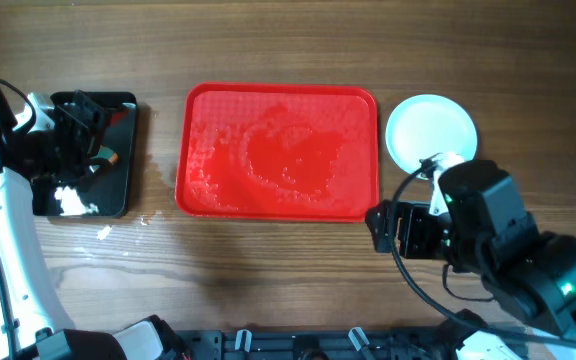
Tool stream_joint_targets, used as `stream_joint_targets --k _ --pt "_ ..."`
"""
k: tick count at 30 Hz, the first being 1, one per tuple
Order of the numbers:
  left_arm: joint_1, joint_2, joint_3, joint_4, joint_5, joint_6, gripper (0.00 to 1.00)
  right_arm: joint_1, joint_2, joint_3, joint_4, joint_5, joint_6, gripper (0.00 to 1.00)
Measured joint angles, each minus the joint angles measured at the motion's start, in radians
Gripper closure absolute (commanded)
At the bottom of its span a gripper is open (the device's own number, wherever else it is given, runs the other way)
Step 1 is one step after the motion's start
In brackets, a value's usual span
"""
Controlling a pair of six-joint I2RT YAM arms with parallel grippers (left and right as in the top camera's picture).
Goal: Clean dirty plates on tray and stack at the side
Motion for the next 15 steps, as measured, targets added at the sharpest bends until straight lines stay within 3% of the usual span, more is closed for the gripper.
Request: stream_joint_targets --k 5,9,12,15 --pt "0.000 0.000 0.000 0.000 0.003 0.000 0.00 -0.013 0.054 -0.023 0.003 0.035 0.000 0.00" --pt "0.000 0.000 0.000 -0.002 0.007 0.000 0.00 -0.195 -0.187 -0.255 0.349 0.023 -0.073 0.00" --pt "0.000 0.000 0.000 -0.002 0.011 0.000 0.00 -0.363 -0.457 -0.539 0.768 -0.068 -0.203 0.00" --pt "0.000 0.000 0.000 -0.002 0.011 0.000 0.00 -0.443 -0.678 -0.758 0.963 -0.125 -0.338 0.01"
